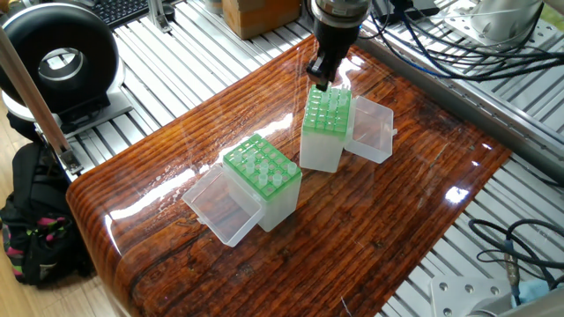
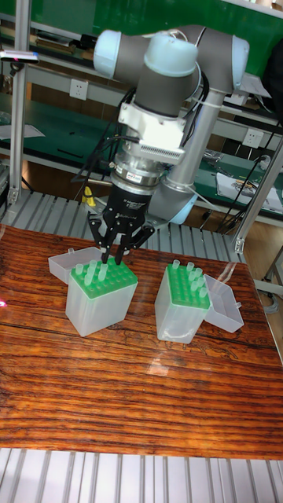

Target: Transfer all large pipette tips from one holder to another

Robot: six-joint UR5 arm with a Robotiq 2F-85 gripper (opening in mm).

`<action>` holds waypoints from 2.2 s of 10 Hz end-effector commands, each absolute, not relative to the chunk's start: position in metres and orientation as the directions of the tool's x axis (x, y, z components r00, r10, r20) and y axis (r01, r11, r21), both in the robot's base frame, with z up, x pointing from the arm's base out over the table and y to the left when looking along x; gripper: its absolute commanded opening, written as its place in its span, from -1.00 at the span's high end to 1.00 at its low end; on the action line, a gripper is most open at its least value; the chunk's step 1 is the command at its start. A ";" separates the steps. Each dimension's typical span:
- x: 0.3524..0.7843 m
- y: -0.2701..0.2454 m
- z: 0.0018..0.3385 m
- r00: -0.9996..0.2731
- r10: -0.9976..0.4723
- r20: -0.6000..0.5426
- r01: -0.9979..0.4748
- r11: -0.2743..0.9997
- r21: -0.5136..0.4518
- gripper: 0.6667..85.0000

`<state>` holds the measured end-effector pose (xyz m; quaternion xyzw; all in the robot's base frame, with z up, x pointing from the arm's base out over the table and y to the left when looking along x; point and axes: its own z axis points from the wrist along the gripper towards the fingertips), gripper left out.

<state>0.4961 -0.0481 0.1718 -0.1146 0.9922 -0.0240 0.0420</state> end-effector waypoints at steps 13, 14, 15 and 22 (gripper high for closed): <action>0.487 -0.050 0.150 -0.978 -0.189 -0.089 -0.187 0.982 -0.037 0.30; 0.488 -0.050 0.149 -0.978 -0.189 -0.092 -0.187 0.982 -0.037 0.30; 0.489 -0.050 0.148 -0.977 -0.191 -0.095 -0.188 0.981 -0.038 0.30; 0.485 -0.055 0.143 -0.970 -0.227 -0.084 -0.223 0.973 -0.053 0.30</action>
